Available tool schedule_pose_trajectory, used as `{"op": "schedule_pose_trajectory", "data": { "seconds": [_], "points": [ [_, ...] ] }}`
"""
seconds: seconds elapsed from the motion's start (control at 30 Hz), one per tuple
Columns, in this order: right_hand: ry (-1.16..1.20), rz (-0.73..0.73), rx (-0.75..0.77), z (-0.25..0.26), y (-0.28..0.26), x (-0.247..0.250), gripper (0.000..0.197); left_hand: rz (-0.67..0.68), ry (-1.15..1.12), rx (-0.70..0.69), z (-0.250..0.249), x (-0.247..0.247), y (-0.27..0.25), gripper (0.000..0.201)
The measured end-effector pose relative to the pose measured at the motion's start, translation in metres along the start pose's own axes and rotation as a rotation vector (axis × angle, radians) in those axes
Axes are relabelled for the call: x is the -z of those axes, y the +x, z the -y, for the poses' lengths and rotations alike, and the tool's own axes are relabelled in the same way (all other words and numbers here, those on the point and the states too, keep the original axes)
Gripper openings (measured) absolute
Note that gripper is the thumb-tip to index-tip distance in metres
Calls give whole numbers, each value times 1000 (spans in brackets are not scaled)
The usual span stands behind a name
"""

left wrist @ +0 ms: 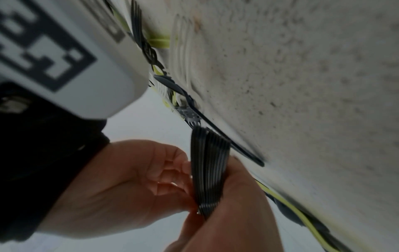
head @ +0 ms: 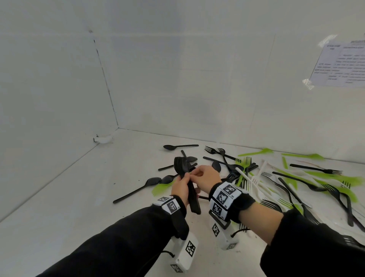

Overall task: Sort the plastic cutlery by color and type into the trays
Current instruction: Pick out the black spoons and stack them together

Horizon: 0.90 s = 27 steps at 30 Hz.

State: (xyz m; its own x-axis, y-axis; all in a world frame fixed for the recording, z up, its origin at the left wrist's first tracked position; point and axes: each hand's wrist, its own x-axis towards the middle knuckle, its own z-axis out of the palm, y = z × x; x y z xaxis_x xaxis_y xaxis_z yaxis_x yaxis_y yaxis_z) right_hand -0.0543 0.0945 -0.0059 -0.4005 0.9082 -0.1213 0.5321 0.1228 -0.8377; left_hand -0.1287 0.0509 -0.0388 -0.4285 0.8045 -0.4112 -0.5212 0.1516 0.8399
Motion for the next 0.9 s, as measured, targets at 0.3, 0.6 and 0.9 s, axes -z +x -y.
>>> {"op": "schedule_pose_trajectory", "data": {
  "seconds": [0.3,0.6,0.9],
  "points": [
    [-441,172,173,34,54,-24,30,-165,26,-87,-23,41,-6,21],
    [-1079,310,253,36,83,-60,21,-193,-42,42,-33,53,-12,23],
    [-507,393,222,59,66,-70,20,-152,-193,9,-41,59,-12,26]
  ]
}}
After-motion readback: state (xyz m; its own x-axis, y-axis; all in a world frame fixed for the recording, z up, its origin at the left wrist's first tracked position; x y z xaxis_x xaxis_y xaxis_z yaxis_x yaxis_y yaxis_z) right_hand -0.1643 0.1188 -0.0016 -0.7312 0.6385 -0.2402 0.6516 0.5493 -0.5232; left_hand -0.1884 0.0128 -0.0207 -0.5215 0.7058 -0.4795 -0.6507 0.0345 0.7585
